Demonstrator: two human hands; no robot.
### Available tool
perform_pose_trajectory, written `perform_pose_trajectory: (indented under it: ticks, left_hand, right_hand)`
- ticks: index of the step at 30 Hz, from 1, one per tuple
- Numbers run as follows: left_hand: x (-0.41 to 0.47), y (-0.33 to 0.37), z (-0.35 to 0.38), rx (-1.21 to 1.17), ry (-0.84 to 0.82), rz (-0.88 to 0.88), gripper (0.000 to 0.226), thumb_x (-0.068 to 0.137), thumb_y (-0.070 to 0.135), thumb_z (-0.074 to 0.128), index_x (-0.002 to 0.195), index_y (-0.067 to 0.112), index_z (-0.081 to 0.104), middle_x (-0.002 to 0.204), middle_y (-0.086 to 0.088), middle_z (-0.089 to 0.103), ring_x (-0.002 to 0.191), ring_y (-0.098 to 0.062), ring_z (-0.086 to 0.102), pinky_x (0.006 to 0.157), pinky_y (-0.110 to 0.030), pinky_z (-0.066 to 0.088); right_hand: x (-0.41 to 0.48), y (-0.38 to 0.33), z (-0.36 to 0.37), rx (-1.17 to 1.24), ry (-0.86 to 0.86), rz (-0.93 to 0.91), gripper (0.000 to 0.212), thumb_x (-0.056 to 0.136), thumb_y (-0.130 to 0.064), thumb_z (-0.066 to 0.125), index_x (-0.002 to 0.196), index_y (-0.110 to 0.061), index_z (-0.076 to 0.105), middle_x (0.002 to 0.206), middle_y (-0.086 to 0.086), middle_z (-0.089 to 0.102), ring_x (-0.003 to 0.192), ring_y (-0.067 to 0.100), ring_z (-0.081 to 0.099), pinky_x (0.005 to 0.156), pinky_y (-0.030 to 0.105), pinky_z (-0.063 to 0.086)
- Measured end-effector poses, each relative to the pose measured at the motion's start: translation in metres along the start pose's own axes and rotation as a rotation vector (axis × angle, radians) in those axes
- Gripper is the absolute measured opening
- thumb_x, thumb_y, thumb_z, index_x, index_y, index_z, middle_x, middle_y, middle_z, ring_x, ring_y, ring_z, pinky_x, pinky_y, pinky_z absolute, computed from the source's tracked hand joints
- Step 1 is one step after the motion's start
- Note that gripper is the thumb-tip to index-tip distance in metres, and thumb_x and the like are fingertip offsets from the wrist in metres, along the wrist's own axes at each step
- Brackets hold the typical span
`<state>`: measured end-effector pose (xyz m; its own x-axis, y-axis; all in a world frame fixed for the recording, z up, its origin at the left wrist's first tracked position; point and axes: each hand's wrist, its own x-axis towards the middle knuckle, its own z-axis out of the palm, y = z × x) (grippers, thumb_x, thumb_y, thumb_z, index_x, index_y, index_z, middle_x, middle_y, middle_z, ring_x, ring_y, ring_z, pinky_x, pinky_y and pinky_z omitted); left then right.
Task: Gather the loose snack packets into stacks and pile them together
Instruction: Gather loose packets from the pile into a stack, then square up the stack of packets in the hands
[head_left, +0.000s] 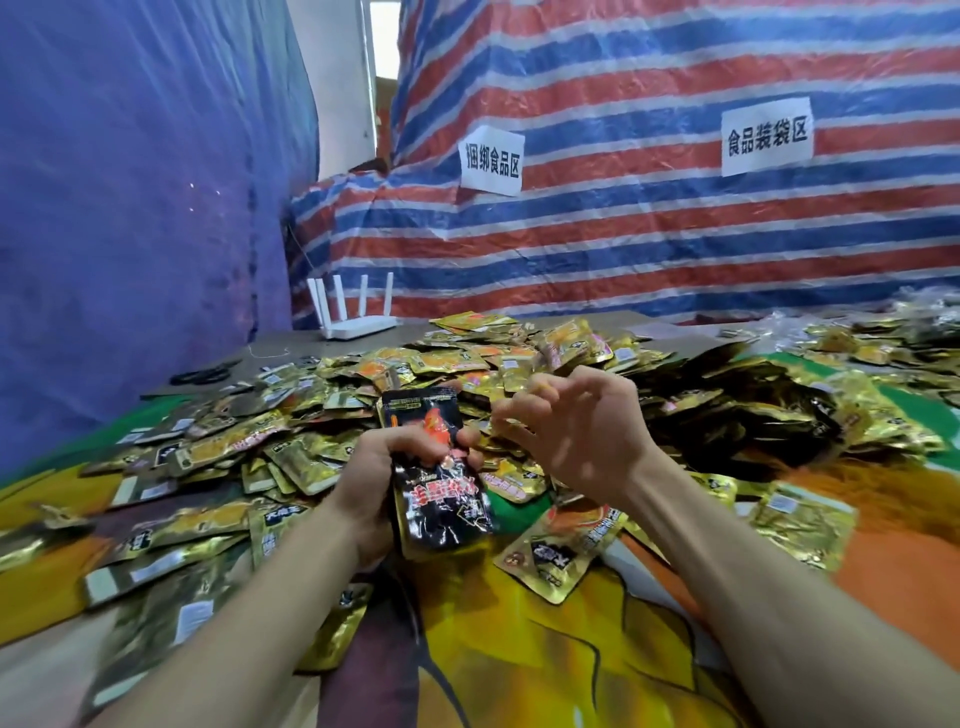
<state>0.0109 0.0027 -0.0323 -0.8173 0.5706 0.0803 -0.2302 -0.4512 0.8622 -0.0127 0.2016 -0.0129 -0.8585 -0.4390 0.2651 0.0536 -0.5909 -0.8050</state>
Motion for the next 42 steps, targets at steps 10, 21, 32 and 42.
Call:
perform_pose_trajectory:
  ticks: [10,21,32,42]
  left_hand:
    - [0.003,0.001,-0.004,0.038,0.192,0.052,0.034,0.056,0.003,0.064,0.090,0.004,0.068,0.083,-0.013,0.060,0.073,-0.028,0.061,0.076,-0.041,0.054]
    - [0.015,0.004,-0.013,0.009,1.022,0.522,0.066,0.063,0.009,0.075,0.127,0.003,0.058,0.107,-0.021,0.071,0.085,-0.034,0.070,0.064,-0.043,0.058]
    - [0.012,-0.003,0.011,-0.241,0.760,0.318,0.050,0.089,0.018,0.062,0.136,0.004,0.054,0.128,-0.022,0.065,0.112,-0.040,0.067,0.084,-0.046,0.059]
    - [0.012,-0.003,0.007,-0.219,0.685,0.275,0.012,0.089,0.020,0.057,0.092,0.012,0.065,0.087,-0.012,0.068,0.081,-0.032,0.068,0.078,-0.041,0.057]
  right_hand:
    - [0.006,0.013,-0.001,-0.322,-0.023,0.080,0.046,0.101,0.003,0.048,0.136,-0.024,0.061,0.109,0.009,0.075,0.063,0.018,0.068,0.051,0.025,0.057]
    - [0.001,0.044,0.022,-0.774,0.081,0.008,0.061,0.073,-0.016,0.090,0.121,-0.047,0.067,0.131,0.003,0.059,0.100,0.019,0.073,0.067,0.044,0.064]
    - [0.003,0.068,0.037,-0.768,0.119,-0.312,0.059,0.062,-0.017,0.089,0.116,-0.030,0.068,0.106,-0.013,0.072,0.100,0.004,0.070,0.081,0.020,0.056]
    - [0.006,0.071,0.031,-0.858,0.138,-0.313,0.061,0.057,-0.016,0.093,0.111,-0.026,0.067,0.104,-0.012,0.070,0.091,-0.007,0.067,0.073,0.006,0.048]
